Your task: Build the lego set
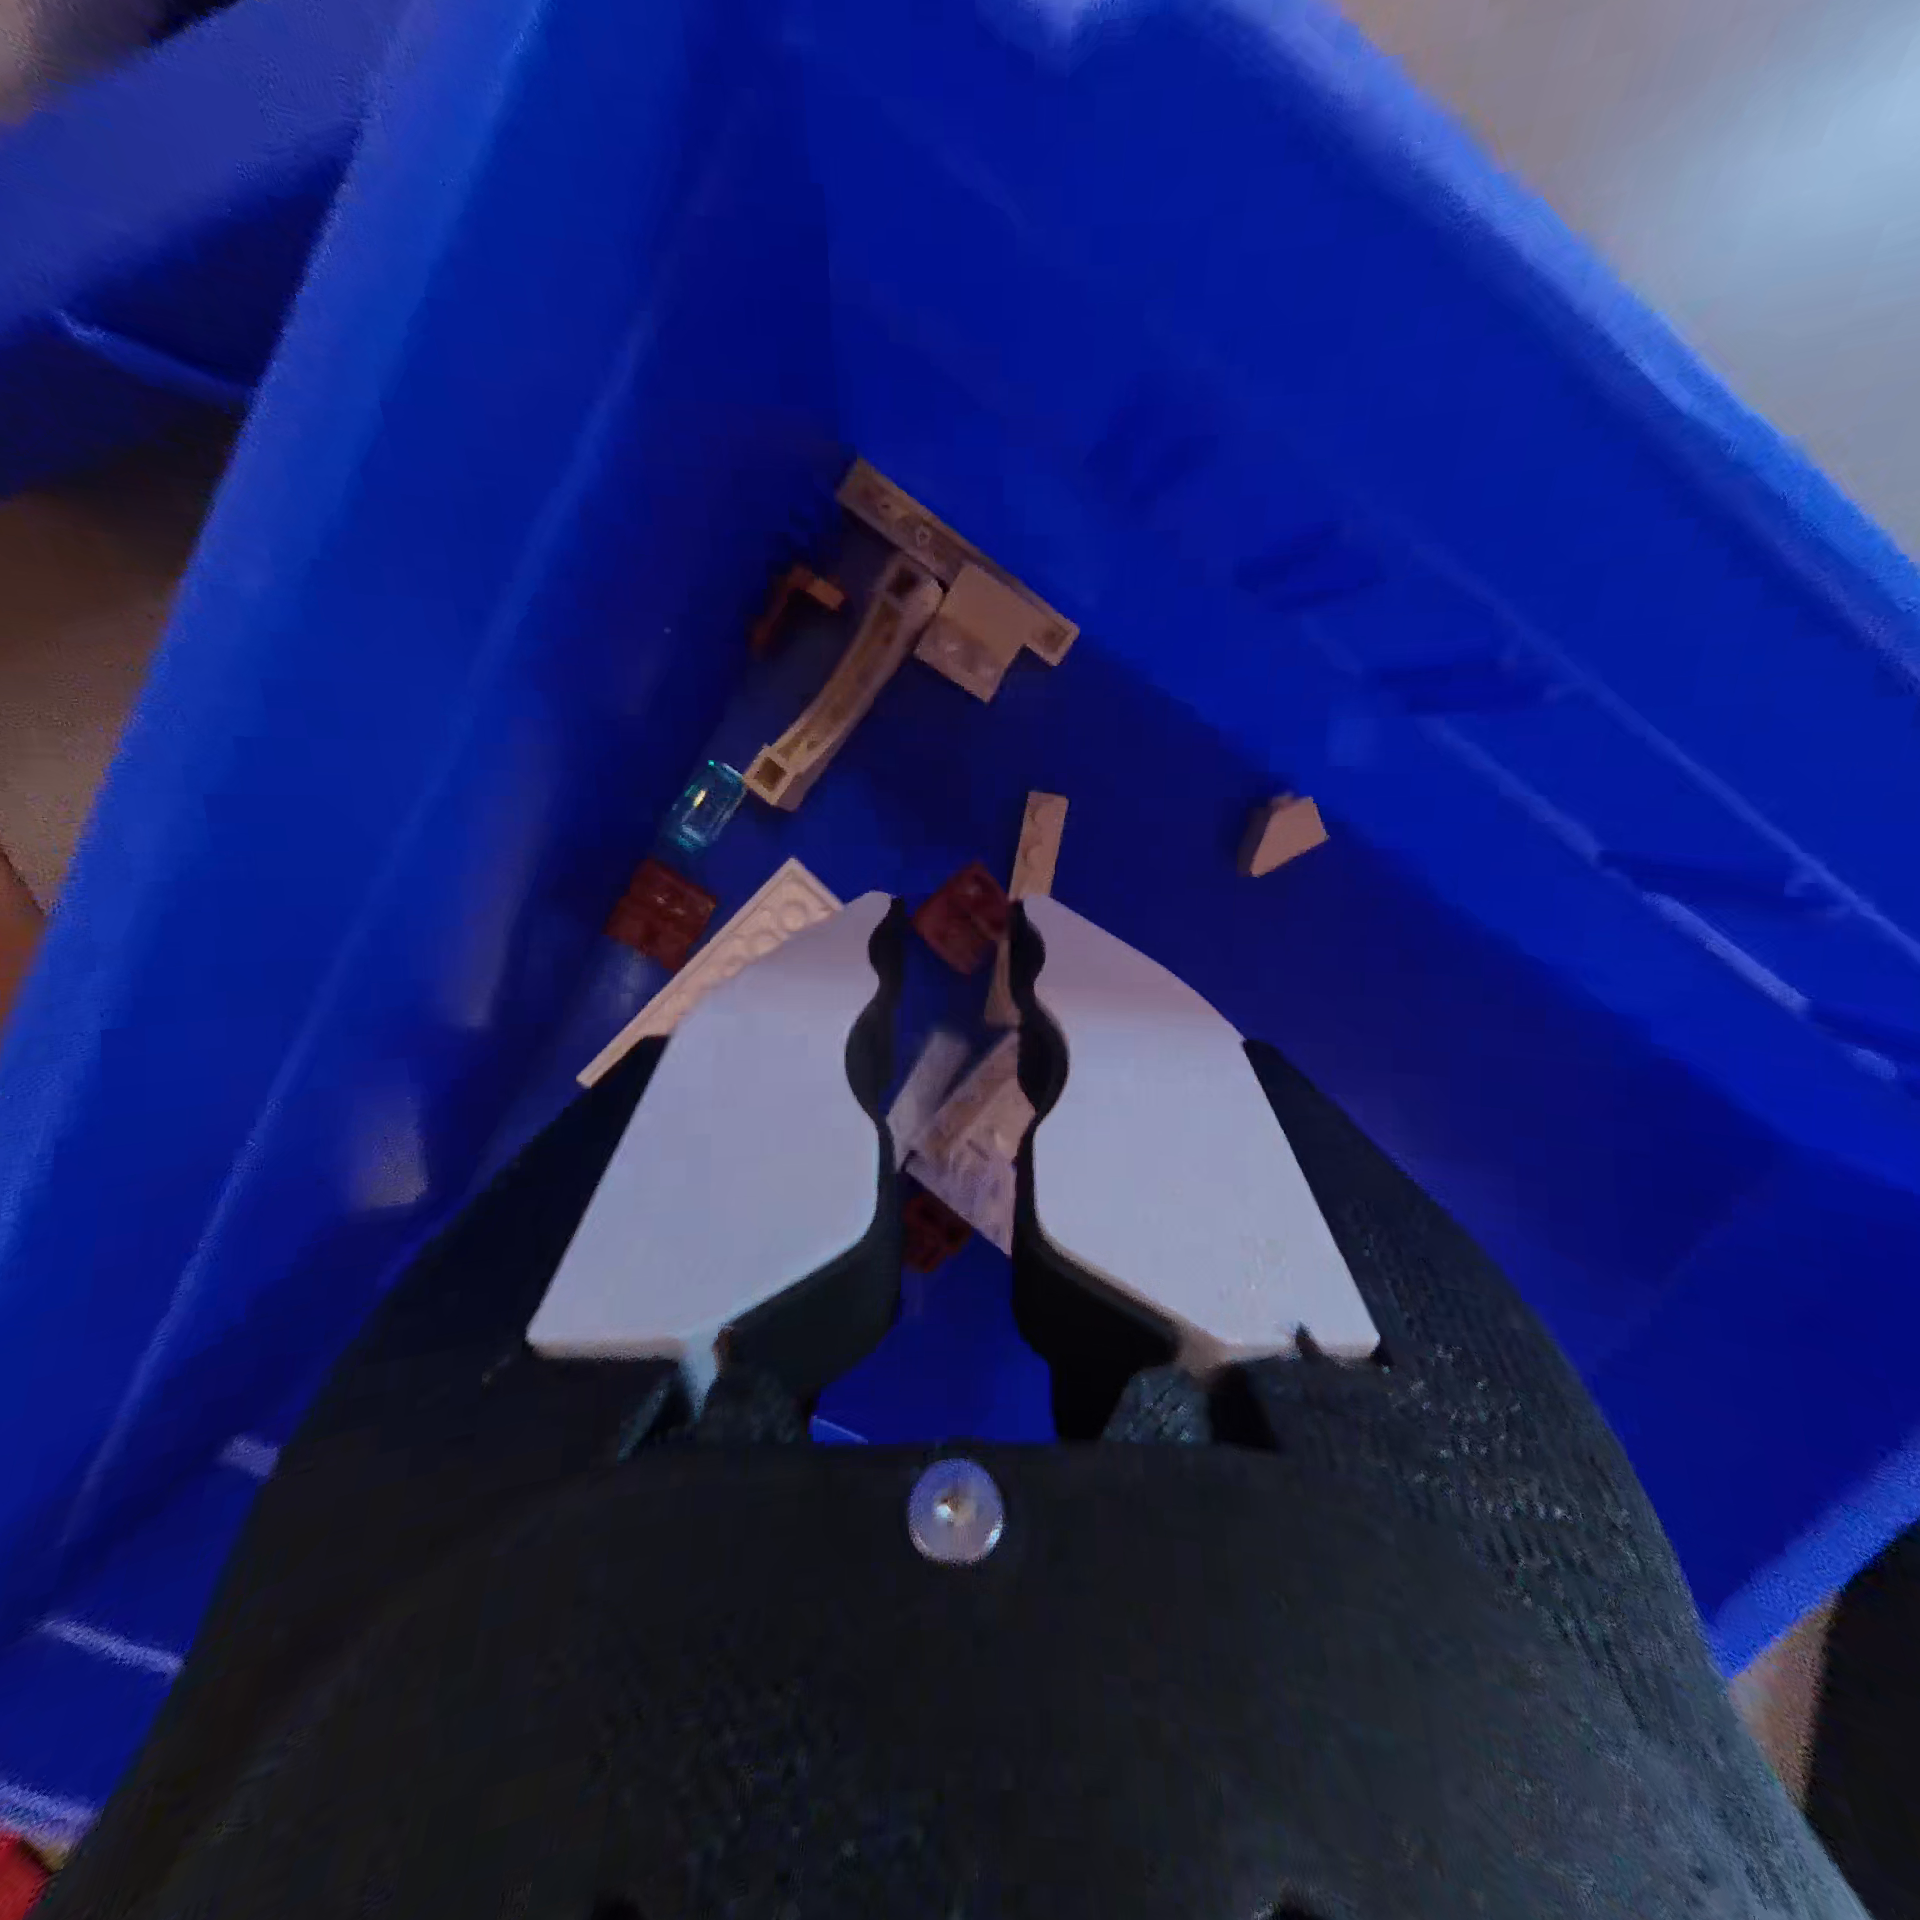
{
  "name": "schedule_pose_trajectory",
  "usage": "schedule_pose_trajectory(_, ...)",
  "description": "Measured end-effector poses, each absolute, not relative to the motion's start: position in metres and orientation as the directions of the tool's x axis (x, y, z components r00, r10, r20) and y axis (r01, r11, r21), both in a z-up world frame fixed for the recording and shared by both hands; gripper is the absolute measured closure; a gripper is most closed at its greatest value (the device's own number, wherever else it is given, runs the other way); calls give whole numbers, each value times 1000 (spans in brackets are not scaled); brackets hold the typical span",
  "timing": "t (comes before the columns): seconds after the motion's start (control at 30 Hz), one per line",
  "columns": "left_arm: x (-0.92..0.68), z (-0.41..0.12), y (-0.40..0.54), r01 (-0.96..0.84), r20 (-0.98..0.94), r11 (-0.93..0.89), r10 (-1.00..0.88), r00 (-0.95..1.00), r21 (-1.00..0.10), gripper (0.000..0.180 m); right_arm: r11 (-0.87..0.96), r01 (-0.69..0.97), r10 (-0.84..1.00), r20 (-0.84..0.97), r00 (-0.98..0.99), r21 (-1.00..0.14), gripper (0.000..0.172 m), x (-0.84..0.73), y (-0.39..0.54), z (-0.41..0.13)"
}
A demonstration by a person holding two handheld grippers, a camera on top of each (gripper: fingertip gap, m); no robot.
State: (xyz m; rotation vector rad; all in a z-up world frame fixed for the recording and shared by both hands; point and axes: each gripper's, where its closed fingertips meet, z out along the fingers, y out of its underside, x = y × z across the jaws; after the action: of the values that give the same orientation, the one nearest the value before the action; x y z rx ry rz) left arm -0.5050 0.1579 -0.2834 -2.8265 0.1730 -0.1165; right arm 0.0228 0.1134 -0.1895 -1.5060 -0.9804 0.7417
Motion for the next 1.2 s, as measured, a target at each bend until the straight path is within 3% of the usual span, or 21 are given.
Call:
schedule_pose_trajectory(0.07,-504,-270,160,-88,82,-933,-124,989,-348,154,-19,180,894,64,444,-983,165,21,112,-190)
schedule_pose_trajectory(0.37,-520,-249,183,-45,3,-860,-54,999,-508,158,9,209,899,100,427,-978,165,20,106,-192)
schedule_pose_trajectory(0.53,-515,-221,179,-244,-162,-824,-186,969,-512,159,17,217,899,110,424,-976,165,20,106,-193)
schedule_pose_trajectory(0.8,-428,-209,122,-375,-13,-757,-437,899,-535,152,36,226,901,129,415,-974,165,19,102,-191)
schedule_pose_trajectory(0.9,-372,-217,60,-514,62,-707,-615,786,-486,143,32,224,905,124,408,-974,165,18,101,-191)
schedule_pose_trajectory(1.03,-352,-263,-1,-666,42,-696,-700,713,-268,130,30,231,915,120,385,-972,165,14,98,-195)
schedule_pose_trajectory(1.13,-364,-290,-5,-701,-109,-692,-694,711,-170,156,42,241,919,132,371,-970,165,12,94,-196)
schedule_pose_trajectory(1.2,-365,-293,-4,-687,-150,-705,-671,726,-177,156,57,243,919,146,365,-968,165,11,91,-195)
